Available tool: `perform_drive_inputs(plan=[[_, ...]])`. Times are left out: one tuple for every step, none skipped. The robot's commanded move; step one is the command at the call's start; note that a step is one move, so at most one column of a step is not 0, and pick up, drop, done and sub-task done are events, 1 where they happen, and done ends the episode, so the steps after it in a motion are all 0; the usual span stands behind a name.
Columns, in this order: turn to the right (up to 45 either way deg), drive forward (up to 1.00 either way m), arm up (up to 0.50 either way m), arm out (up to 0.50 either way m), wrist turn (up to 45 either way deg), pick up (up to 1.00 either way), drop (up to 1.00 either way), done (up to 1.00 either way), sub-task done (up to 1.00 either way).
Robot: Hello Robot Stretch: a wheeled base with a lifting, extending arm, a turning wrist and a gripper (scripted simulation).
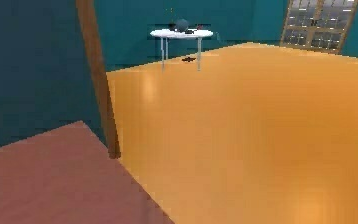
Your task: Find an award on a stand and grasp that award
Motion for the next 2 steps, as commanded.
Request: perform_drive_inputs(plan=[[0.0, 1.0, 0.0, 0.0, 0.0, 0.0, 0.0, 0.0, 0.0], [0.0, 1.0, 0.0, 0.0, 0.0, 0.0, 0.0, 0.0, 0.0]])
